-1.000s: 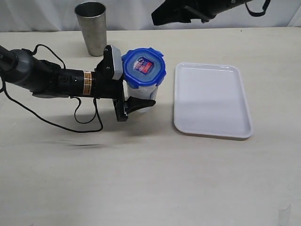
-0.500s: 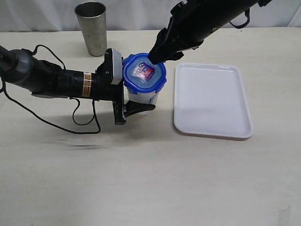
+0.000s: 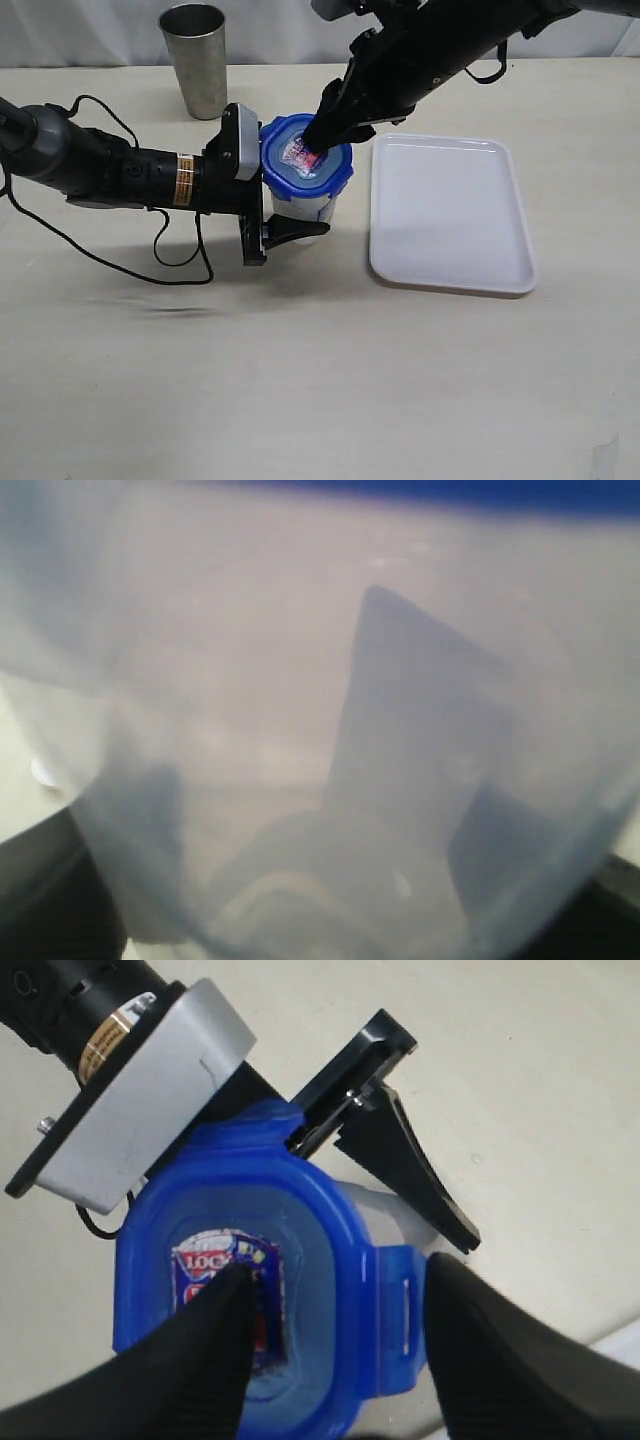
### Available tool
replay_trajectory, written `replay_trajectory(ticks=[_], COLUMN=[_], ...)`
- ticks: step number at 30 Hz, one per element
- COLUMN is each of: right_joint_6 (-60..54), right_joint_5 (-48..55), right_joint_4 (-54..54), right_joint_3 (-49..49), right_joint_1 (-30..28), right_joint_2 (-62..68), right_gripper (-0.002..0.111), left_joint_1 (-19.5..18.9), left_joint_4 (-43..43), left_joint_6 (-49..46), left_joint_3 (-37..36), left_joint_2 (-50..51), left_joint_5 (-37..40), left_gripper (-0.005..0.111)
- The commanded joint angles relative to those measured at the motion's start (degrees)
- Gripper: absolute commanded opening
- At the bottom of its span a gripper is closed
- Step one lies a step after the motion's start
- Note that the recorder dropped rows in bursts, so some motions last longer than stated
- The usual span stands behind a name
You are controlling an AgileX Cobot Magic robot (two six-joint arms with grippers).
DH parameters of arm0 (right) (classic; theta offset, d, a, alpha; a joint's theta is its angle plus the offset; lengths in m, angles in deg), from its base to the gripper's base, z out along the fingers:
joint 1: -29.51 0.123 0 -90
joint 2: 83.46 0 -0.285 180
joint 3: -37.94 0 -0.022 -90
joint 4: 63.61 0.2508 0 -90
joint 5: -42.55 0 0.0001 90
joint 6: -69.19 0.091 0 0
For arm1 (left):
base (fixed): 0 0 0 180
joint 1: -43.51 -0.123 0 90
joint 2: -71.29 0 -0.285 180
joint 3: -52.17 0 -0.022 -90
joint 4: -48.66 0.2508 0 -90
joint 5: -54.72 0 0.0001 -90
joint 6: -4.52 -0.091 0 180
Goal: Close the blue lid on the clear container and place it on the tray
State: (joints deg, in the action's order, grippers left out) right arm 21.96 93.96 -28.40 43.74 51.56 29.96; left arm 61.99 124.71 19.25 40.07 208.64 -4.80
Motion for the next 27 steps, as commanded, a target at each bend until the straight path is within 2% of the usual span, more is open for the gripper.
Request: replay_trajectory(ticks=[1,7,17,23,27], right_joint_6=[-1.0,-0.2,-1.6,-1.6,-2.2], right_joint_5=[4.7,6.9,7.5,6.0,5.7], right_joint_4=[-1.4,-1.4,0.3,-0.6,-3.7], right_joint_3=[-0.4,-0.4,-0.4,0.3,1.0], right_joint_1=[0.0,0.0,0.0,-1.1,-1.7], right_joint_2=[2.7,6.9,8.5,7.1,3.4], right_gripper=[0.037,0.033,0.020,0.021,0.030], left_joint_1=[-0.1,-0.1,-0.1,-0.3,-1.1], left_joint_4=[1.8,1.8,2.5,2.5,2.3], left_joint_6=[0.1,0.4,0.6,2.0,2.0], left_joint_3=[-0.3,-0.3,-0.3,-0.3,-0.3], left_joint_2=[0.2,0.2,0.2,0.2,0.2], left_joint_5=[1.6,1.6,1.5,1.4,1.7], left_gripper=[0.000,0.000,0.000,0.000,0.000])
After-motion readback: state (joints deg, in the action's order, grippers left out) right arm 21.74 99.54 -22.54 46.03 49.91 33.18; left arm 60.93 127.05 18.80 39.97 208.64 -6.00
